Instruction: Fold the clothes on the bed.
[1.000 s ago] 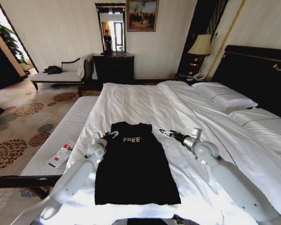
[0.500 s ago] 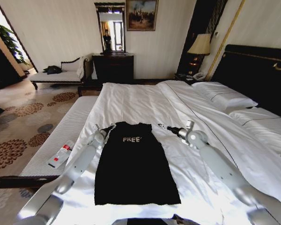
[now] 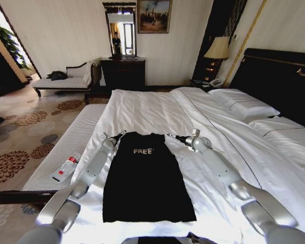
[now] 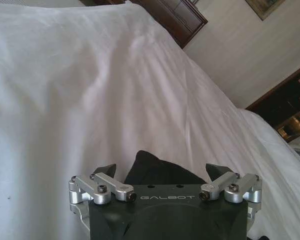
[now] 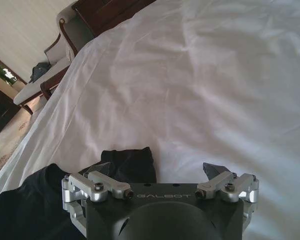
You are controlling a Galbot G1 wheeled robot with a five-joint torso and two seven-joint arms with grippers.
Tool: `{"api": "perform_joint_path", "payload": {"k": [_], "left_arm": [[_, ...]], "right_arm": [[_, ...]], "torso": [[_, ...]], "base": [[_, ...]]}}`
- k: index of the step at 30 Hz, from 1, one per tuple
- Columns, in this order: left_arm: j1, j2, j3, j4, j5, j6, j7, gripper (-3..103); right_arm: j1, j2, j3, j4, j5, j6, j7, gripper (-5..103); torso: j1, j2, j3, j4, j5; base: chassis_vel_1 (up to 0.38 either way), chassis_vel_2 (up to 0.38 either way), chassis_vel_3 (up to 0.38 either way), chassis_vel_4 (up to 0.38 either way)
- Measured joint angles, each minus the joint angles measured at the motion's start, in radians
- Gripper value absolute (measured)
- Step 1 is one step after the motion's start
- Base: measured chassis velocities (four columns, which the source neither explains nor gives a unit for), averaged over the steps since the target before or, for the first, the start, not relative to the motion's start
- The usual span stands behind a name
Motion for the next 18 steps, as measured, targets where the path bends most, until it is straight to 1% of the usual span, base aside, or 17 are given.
{"api": "perform_joint_path", "payload": {"k": [5,8,9,10,11,18], "left_arm": [[-0.016,-0.012,0.002,0.047,0.024,-0.007,0.016,100],[-0.022,-0.015,0.004,0.054,0.025,-0.008,0.018,100],[-0.023,-0.016,0.005,0.057,0.026,-0.008,0.02,103],[-0.025,-0.018,0.006,0.06,0.027,-0.008,0.022,103],[-0.026,-0.021,0.007,0.063,0.029,-0.008,0.024,101],[-0.029,-0.032,0.012,0.075,0.033,-0.008,0.035,94]], "right_arm": [[0.036,0.065,0.011,-0.076,-0.037,0.011,-0.022,100],[0.041,0.083,0.013,-0.095,-0.052,0.014,-0.027,100],[0.043,0.092,0.014,-0.105,-0.059,0.015,-0.03,100],[0.046,0.104,0.015,-0.117,-0.071,0.018,-0.035,100],[0.047,0.113,0.016,-0.129,-0.081,0.02,-0.04,100],[0.054,0.143,0.021,-0.168,-0.111,0.026,-0.054,100]], "torso": [[0.0,0.0,0.0,0.0002,-0.0002],[0.0,0.0,0.0,0.0001,-0.0001],[0.0,0.0,0.0,0.0,0.0],[0.0,0.0,0.0,0.0001,0.0],[0.0,0.0,0.0,0.0001,0.0],[0.0,0.0,0.0,0.0,-0.0001]], "base": [[0.0,0.0,0.0,0.0],[0.0,0.0,0.0,0.0],[0.0,0.0,0.0,0.0],[0.0,0.0,0.0,0.0],[0.0,0.0,0.0,0.0],[0.0,0.0,0.0,0.0]]}}
